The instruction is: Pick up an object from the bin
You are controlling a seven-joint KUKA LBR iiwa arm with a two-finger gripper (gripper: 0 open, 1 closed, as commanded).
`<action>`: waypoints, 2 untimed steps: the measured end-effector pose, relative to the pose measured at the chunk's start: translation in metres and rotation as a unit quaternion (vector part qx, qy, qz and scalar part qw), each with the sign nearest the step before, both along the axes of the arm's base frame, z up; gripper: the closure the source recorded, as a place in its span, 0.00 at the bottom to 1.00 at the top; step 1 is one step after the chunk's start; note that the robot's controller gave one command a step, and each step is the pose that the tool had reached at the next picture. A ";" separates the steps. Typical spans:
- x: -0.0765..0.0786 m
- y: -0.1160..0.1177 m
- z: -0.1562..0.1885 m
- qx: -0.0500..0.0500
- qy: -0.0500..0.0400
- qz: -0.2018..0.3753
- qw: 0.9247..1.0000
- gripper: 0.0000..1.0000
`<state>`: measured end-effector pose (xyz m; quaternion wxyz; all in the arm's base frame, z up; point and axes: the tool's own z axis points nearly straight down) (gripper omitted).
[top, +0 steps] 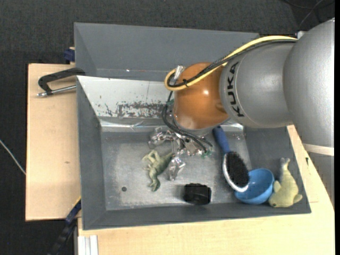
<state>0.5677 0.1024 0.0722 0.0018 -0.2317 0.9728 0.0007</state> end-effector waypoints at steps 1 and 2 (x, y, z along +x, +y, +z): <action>-0.013 0.020 0.030 0.000 -0.002 0.129 0.992 0.00; -0.017 0.008 0.029 -0.001 -0.002 0.293 0.956 0.00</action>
Offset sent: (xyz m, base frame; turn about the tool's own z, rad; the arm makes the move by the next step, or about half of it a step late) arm -0.0141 0.0178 0.0278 -0.2594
